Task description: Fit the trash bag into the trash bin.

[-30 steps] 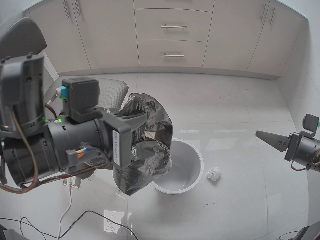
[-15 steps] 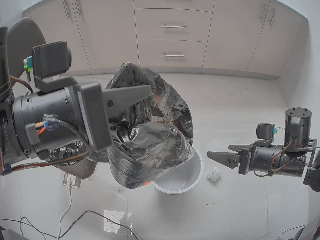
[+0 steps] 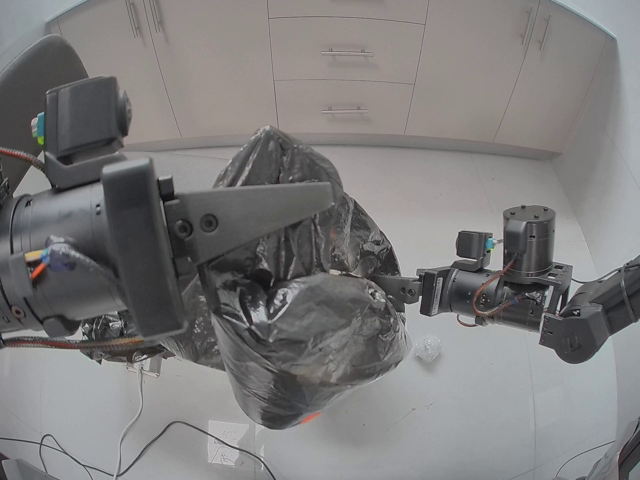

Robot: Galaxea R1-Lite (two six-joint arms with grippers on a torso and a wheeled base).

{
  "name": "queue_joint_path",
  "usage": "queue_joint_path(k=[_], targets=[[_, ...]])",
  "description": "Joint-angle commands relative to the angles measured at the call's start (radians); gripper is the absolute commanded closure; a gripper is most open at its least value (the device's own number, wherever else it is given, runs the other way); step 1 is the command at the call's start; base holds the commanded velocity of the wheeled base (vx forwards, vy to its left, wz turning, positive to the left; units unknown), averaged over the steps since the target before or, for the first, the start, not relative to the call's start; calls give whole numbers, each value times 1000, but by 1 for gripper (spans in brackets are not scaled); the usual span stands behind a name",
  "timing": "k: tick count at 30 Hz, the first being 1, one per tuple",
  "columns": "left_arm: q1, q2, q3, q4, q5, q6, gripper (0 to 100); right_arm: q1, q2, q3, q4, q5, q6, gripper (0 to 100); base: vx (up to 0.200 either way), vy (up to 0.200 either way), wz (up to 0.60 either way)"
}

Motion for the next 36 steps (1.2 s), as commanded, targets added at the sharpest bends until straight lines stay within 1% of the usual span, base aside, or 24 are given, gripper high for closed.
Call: queue_joint_path(k=[1,8,10,17,22,25,26,30,36], targets=[[-2,-24,4,0,-16,-16,100,-3,125,-70,-3,1,1,0,0,0,0],[-2,-26,10,-3,-16,-16,100,10,150,-98,2,3,2,0,0,0,0],[-2,-26,10,-4,-16,-16,100,29,139,-78,2,1,5,0,0,0,0],[-1,-21,10,-7,-16,-16,100,53,91,-33,0,4,12,0,0,0,0],[-1,-21,10,-9,-18,-16,100,102,68,-27,7,6,58,0,0,0,0],[-1,-21,10,-9,-18,-16,100,118,71,-29,8,13,75,0,0,0,0],[-1,-21,10,-9,-18,-16,100,119,73,-30,8,16,75,100,0,0,0],[-1,-22,13,-9,-18,-16,100,121,73,-29,13,49,87,100,0,0,0],[-1,-27,13,-11,-18,-16,100,128,68,-26,14,75,159,100,0,0,0]])
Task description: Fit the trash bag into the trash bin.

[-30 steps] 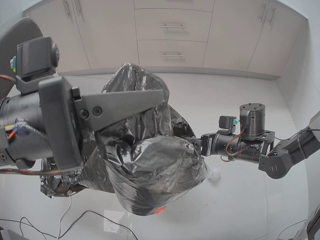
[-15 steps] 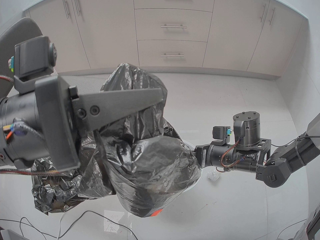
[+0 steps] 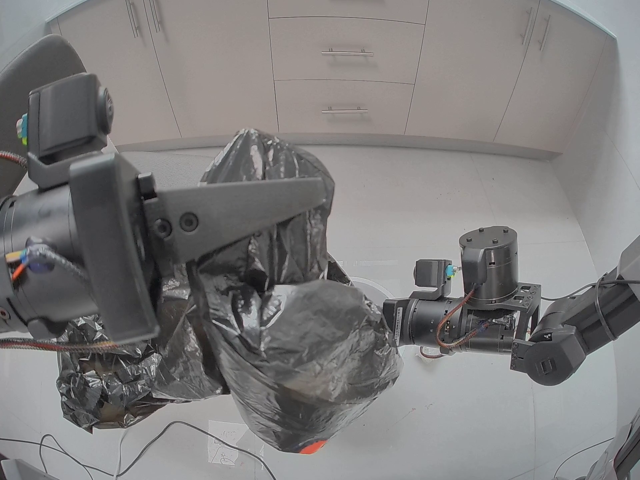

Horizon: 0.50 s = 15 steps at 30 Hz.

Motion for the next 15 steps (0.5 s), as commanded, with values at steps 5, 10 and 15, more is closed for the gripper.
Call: queue_joint_path(k=[5,10,15], targets=[[0,-4,0,-2,0,0,100,4,-8,17,-1,5,25,100,0,0,0],[4,-4,2,-2,0,0,100,-3,-37,38,1,3,26,100,0,0,0],[9,-4,8,-2,1,1,100,-20,-72,55,11,-6,23,100,0,0,0]])
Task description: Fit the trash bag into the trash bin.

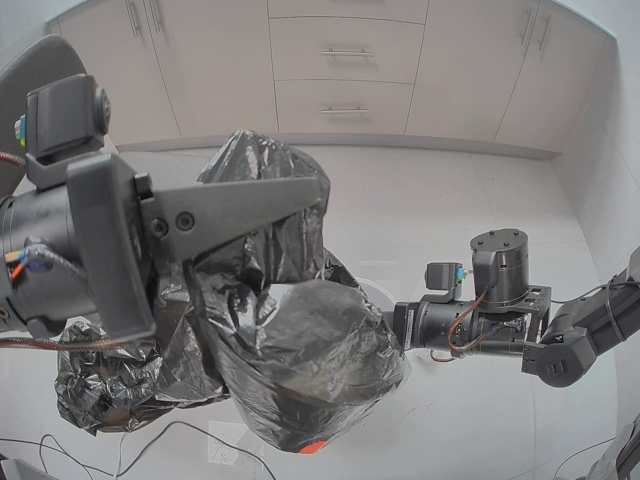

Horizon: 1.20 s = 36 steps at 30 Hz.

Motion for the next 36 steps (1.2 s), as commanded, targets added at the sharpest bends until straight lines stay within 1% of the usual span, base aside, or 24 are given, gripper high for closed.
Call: queue_joint_path(k=[1,3,5,6,8,10,11,12,14,15,16,19,22,25,27,28,30,31,34,36], targets=[[14,4,16,0,1,1,100,-48,-100,20,73,-5,-16,100,0,0,0],[29,10,25,0,1,4,100,-98,-163,21,139,-17,-42,100,0,0,0],[40,16,29,0,1,6,100,-127,-197,23,158,-37,-61,100,0,0,0],[55,22,34,0,1,8,100,-153,-229,24,170,-61,-78,100,0,0,0],[69,33,45,0,1,9,100,-174,-266,26,193,-86,-90,100,0,0,0],[78,39,51,0,-1,11,100,-179,-292,21,220,-94,-95,100,0,0,0],[98,50,69,-2,-8,12,100,-180,-364,10,312,-97,-98,100,0,0,0],[107,56,79,-3,-22,11,100,-179,-402,-3,368,-97,-102,100,0,0,0],[115,58,85,-2,-39,9,100,-174,-430,-16,414,-97,-110,100,0,0,0],[121,58,89,-2,-56,6,100,-170,-456,-28,469,-92,-118,100,0,0,0],[121,58,89,-2,-59,4,100,-162,-465,-29,493,-89,-118,100,0,0,0],[121,55,85,-3,-59,4,100,-140,-445,-17,500,-88,-118,100,0,0,0],[121,49,74,-3,-59,4,100,-139,-394,-2,498,-86,-119,100,0,0,0],[121,30,60,-15,-62,0,100,-139,-293,-19,467,-37,-125,100,0,0,0],[118,15,59,-42,-65,-2,100,-139,-215,-42,406,-34,-119,100,0,0,0],[116,10,59,-51,-68,-3,100,-139,-187,-48,382,-34,-118,0,0,0,0],[115,1,59,-61,-74,-5,100,-136,-154,-59,340,-34,-114,0,0,0,0],[115,-19,59,-65,-91,-5,100,-121,-108,-72,294,-32,-104,0,0,0,0],[115,-39,62,-65,-120,-15,100,-105,-74,-89,282,-31,-98,0,0,0,0],[115,-51,63,-66,-148,-51,100,-90,-54,-105,282,-29,-96,0,0,0,0]])
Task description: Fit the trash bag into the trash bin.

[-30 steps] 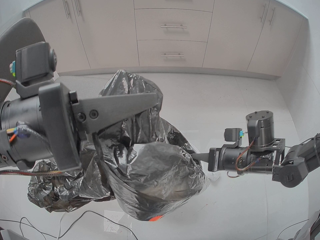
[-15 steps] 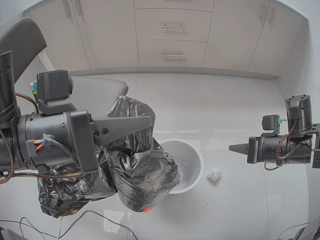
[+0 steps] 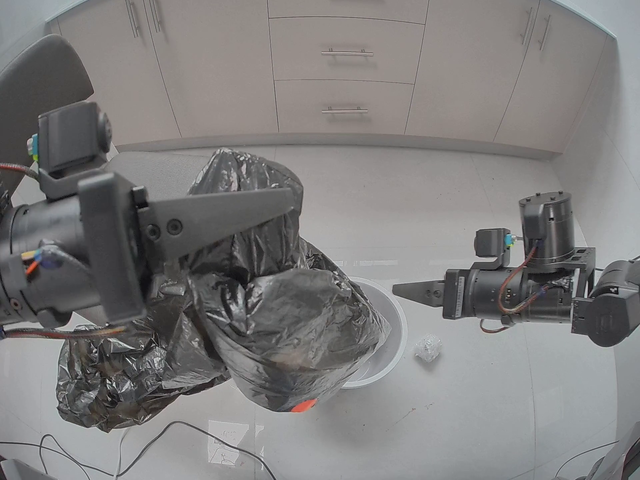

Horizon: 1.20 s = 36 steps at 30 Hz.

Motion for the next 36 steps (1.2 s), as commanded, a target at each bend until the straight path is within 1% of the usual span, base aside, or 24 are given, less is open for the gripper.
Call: queue_joint_path(k=[1,2,5,15,16,19,22,26,30,32,36], targets=[[-2,-51,1,-8,-32,-32,100,32,117,-39,-17,4,7,0,0,0,0],[-2,-56,0,-9,-55,-69,100,42,129,-47,-17,6,7,0,0,0,0],[1,-56,1,-11,-91,-115,100,52,154,-64,-18,6,7,0,0,0,0],[1,-57,9,-31,-106,-124,100,58,181,-107,-18,16,9,0,0,0,0],[1,-57,9,-31,-106,-124,100,72,175,-111,-11,66,26,0,0,0,0],[1,-57,9,-31,-106,-124,100,98,163,-110,-4,110,88,0,0,0,0],[1,-57,9,-31,-106,-124,100,103,157,-104,0,130,108,0,0,0,0],[1,-56,9,-31,-106,-124,100,103,145,-97,31,147,110,0,0,0,0],[1,-56,9,-32,-106,-124,100,103,142,-104,89,185,111,0,0,0,0],[1,-56,9,-32,-106,-124,100,103,151,-105,95,207,111,0,0,0,0],[1,-56,9,-31,-106,-124,100,103,189,-119,88,208,111,0,0,0,0]])
